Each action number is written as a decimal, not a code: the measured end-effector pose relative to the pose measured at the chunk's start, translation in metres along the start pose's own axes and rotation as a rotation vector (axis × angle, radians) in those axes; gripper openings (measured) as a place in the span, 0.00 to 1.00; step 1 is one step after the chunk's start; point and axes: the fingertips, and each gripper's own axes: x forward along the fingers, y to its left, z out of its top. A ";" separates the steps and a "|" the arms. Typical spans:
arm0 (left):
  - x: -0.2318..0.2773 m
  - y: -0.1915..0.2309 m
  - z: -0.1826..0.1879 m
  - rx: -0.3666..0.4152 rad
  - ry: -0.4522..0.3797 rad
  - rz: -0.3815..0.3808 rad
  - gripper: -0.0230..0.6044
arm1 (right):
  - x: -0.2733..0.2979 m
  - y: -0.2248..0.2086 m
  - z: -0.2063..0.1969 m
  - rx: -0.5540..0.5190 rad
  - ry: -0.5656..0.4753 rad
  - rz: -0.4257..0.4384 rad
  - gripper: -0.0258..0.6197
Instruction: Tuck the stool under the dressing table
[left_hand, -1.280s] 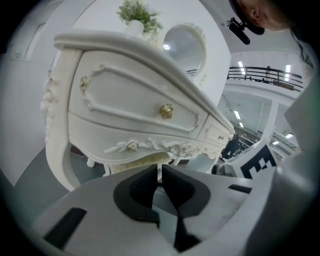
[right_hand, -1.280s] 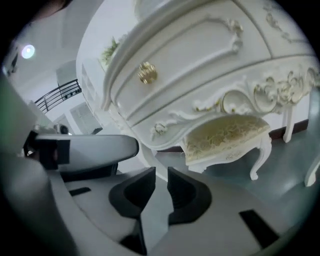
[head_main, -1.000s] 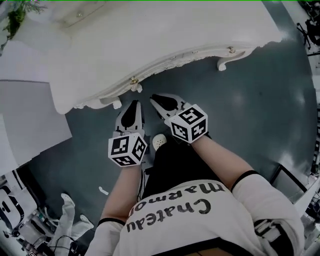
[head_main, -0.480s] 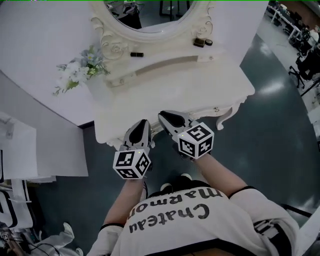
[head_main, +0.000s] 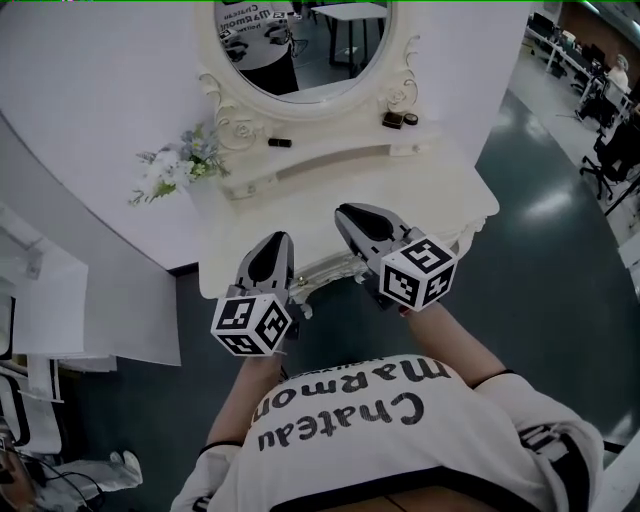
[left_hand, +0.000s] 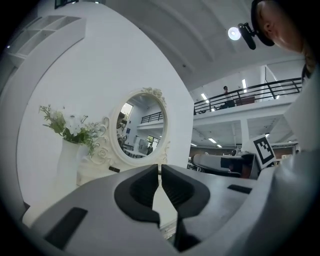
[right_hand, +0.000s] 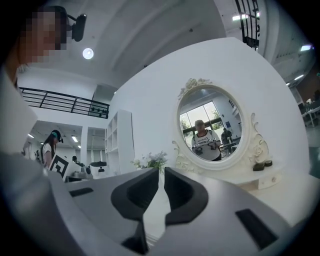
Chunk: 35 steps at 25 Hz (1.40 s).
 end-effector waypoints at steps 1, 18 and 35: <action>0.002 -0.001 0.002 0.003 -0.006 0.007 0.10 | -0.002 -0.005 0.001 -0.001 0.001 -0.006 0.12; 0.028 -0.015 -0.017 -0.006 -0.015 0.058 0.10 | -0.025 -0.064 -0.020 0.018 0.045 -0.066 0.12; 0.038 -0.023 -0.034 -0.020 0.009 0.061 0.10 | -0.041 -0.089 -0.040 0.062 0.080 -0.114 0.12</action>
